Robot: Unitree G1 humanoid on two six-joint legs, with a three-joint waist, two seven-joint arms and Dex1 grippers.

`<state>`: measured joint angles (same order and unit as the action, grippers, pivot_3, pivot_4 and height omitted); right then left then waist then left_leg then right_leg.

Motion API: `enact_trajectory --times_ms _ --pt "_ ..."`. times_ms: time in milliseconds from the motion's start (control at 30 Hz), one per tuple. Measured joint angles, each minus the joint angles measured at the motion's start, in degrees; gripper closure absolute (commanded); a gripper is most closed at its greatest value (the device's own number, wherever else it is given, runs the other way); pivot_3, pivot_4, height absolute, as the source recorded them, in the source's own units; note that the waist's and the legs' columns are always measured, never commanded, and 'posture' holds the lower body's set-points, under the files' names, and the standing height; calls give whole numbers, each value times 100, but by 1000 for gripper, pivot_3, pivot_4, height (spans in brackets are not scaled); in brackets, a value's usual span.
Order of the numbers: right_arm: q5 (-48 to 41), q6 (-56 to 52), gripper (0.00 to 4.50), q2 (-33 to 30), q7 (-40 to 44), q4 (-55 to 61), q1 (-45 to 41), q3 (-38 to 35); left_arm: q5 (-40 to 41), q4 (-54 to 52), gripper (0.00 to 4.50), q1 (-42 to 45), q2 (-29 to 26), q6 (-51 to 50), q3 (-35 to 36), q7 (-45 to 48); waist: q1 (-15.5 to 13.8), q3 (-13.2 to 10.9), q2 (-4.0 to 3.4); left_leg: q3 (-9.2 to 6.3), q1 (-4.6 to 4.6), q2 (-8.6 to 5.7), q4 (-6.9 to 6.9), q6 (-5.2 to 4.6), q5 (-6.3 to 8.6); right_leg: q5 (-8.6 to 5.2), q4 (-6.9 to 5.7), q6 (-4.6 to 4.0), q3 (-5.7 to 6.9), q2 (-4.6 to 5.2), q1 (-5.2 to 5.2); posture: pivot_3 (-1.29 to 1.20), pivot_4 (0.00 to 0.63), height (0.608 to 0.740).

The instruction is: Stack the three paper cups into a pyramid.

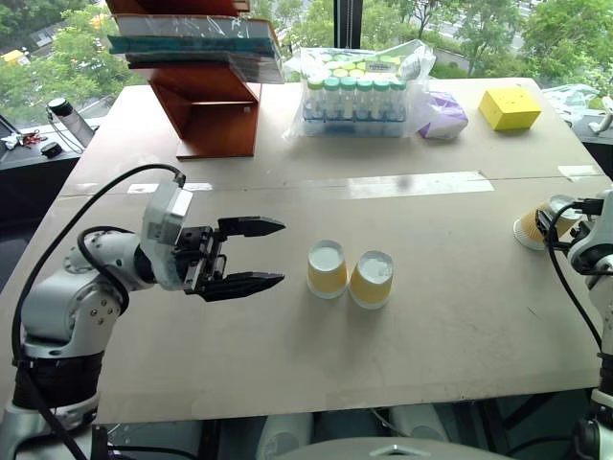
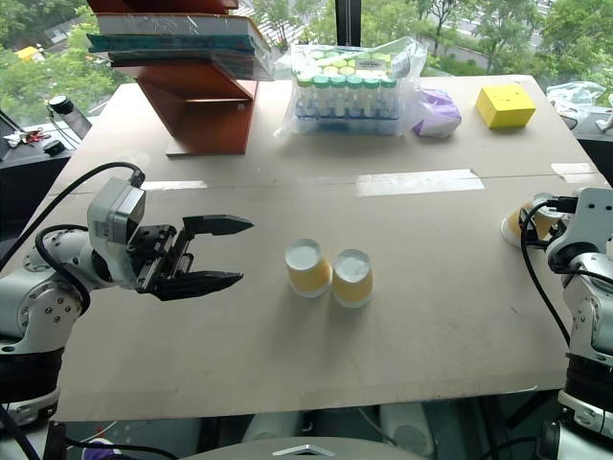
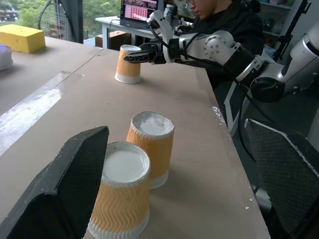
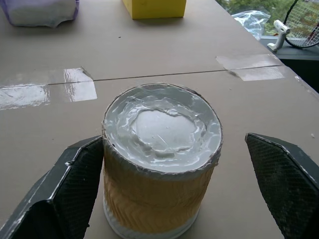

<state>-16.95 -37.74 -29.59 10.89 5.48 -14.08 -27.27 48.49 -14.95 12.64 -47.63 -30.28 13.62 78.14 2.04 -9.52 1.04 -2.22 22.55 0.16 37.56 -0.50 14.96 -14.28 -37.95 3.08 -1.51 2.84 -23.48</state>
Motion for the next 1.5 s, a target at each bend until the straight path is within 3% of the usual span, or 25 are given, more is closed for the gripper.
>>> enact_trajectory --times_ms 133,167,333,433,567,800,967,1133,1500 --pt "10 200 2350 -25 97 -226 -101 65 -4 31 0 -47 -36 88 91 37 0 0 0 1 0 0 0 0 0 0 0 0 -1 0 0 0 150 740" --pt "19 231 2505 -47 115 -261 -105 82 -8 47 0 -61 -37 93 103 39 1 0 0 1 0 0 0 0 0 0 1 0 -1 0 0 0 150 740" --pt "42 385 2505 -143 300 -296 -67 199 -51 112 0 -106 -37 162 158 48 1 0 -1 1 -1 1 0 0 0 0 0 0 -1 0 0 0 150 740" --pt "-37 636 2505 -335 846 88 230 381 -130 226 0 -155 -37 266 174 57 -1 -3 -6 0 -1 3 -2 0 0 0 1 0 0 -1 -1 0 150 740" --pt "-933 360 2505 -431 1629 1281 301 508 -164 289 0 -229 -19 315 210 -27 39 -4 -8 -1 -7 17 -2 -1 1 0 -1 1 -7 -3 0 0 150 740" --pt "-3003 -1086 2505 -625 2013 2594 -1270 1232 -214 463 0 -624 -39 370 488 -49 19 -5 -8 -17 -7 21 -2 -1 1 0 1 0 0 -4 0 0 150 740" --pt "-3843 -1894 2505 -799 2099 2934 -1963 1989 -496 583 0 -709 -36 725 611 -119 -56 -5 -7 -52 11 14 -2 0 1 0 14 0 22 9 -2 0 150 740" --pt "-3916 -2146 2505 -964 2135 2978 -2067 2523 -440 881 0 -662 91 754 696 -131 -116 -4 -6 -57 15 9 -1 0 0 0 15 0 29 12 -2 0 150 740" --pt "-3066 -1743 2505 -971 2326 3040 -1972 3406 -222 908 0 -718 -14 550 827 323 -105 -4 -6 -59 15 10 -1 0 0 0 11 0 30 9 -5 0 150 740"
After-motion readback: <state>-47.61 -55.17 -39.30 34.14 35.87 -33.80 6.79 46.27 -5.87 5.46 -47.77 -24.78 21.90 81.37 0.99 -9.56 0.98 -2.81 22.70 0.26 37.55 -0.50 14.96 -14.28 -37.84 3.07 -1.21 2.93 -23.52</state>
